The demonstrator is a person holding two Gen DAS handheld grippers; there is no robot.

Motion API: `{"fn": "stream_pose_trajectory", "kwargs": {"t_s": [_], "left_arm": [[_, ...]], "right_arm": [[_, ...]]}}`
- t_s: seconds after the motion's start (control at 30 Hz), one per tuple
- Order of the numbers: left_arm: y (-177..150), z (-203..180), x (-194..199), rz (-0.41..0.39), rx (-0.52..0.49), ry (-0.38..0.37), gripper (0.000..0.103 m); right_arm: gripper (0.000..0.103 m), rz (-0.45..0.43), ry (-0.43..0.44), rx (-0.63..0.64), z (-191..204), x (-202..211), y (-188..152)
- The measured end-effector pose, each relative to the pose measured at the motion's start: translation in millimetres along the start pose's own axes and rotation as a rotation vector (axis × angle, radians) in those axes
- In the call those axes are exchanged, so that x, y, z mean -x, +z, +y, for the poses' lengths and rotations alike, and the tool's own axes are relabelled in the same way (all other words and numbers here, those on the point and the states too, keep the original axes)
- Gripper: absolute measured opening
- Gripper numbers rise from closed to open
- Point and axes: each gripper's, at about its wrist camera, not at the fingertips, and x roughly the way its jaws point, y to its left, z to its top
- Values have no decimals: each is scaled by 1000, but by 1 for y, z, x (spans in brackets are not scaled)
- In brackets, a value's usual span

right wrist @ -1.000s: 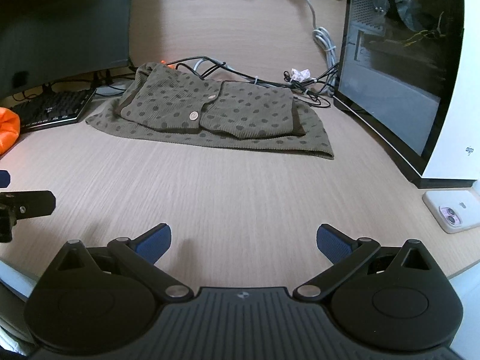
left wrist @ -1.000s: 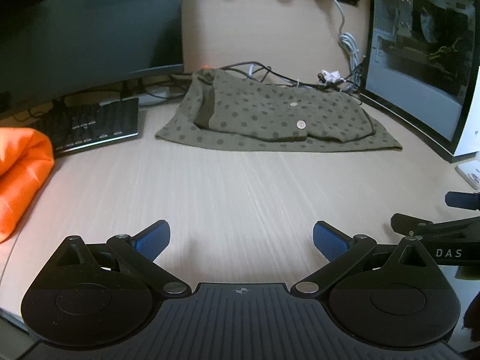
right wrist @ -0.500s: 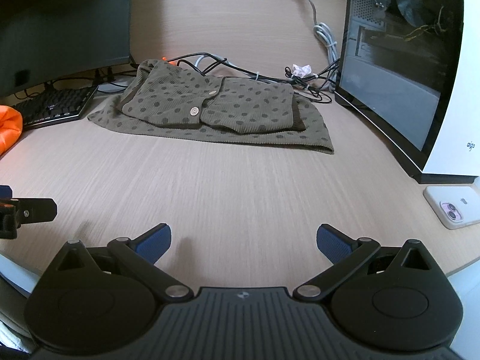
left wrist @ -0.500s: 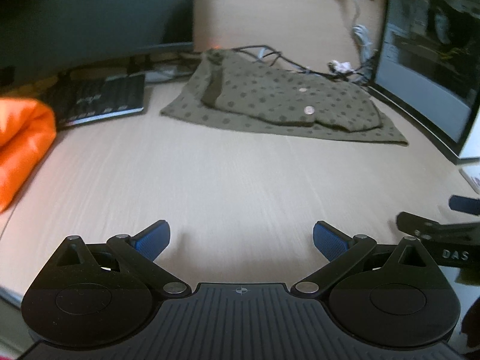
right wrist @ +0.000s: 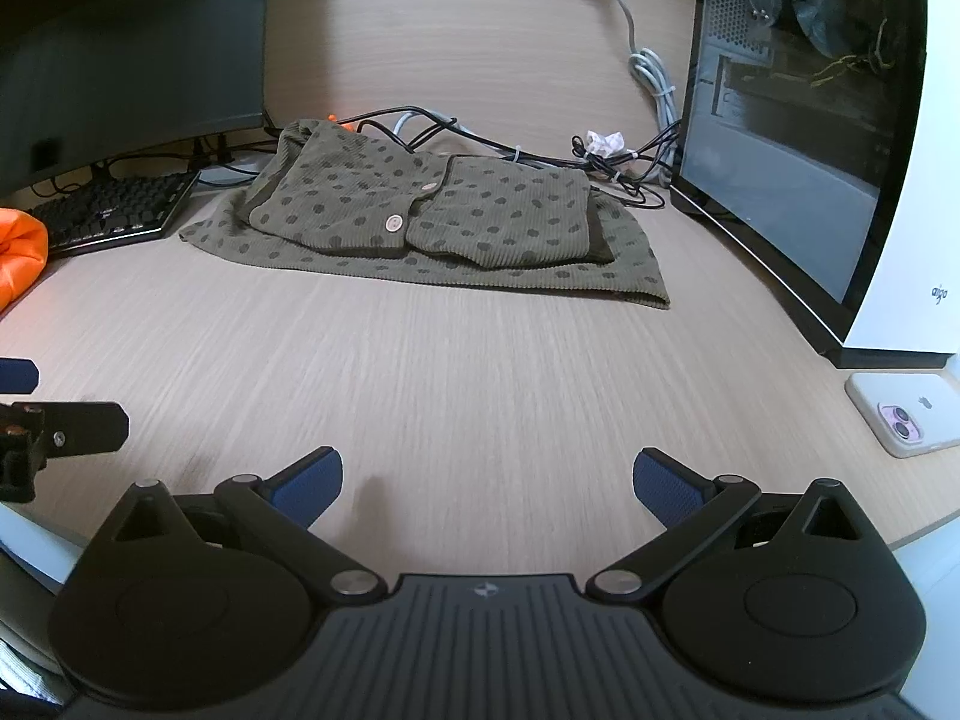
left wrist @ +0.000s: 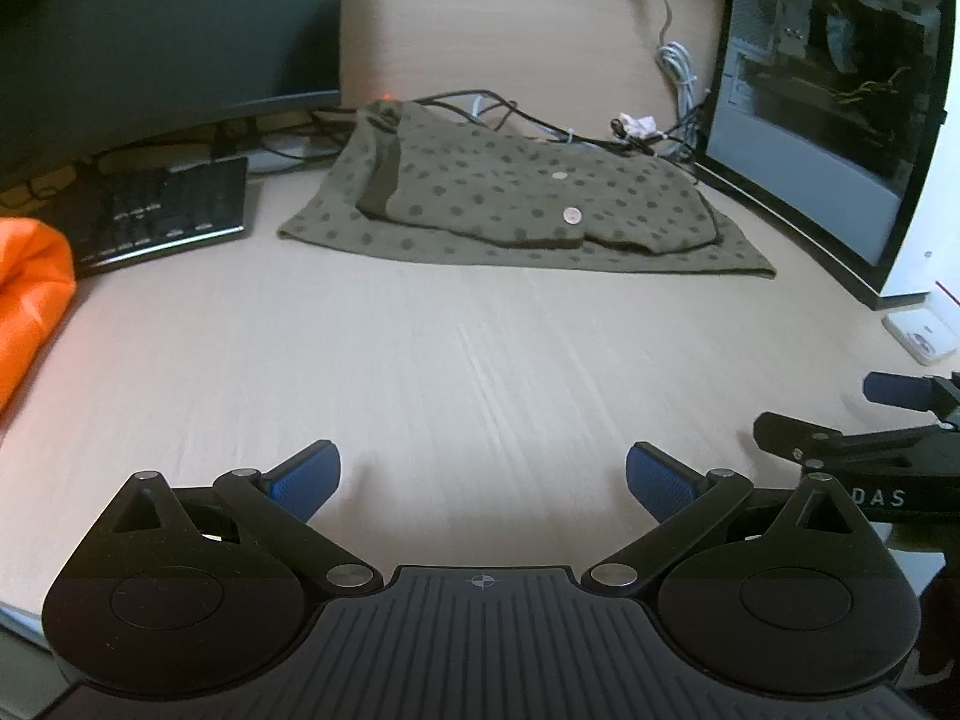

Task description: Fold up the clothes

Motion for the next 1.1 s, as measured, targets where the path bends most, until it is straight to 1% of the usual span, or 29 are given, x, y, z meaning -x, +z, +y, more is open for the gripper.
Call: {"fn": "stream_pose_trajectory", "kwargs": {"t_s": [0.1,0.4,0.5,0.63,1.1], "left_arm": [[0,0,0,-1,-6,17,103],[1,0,3,0,-8,10,103],[0,0,8,-16,-14,27,103],[1,-1,12,-33,-30,28,103],[-3,9,14,-9,-30,22,103]], "right_arm": [[103,1,-1,-1,0,1,0],[103,8,-2,-7,0,3,-1],[103,7,-1,-7,1,5,-2],[103,2,-3,-8,3,7,-2],[103,-5,-35,-23,8,19,-9]]}}
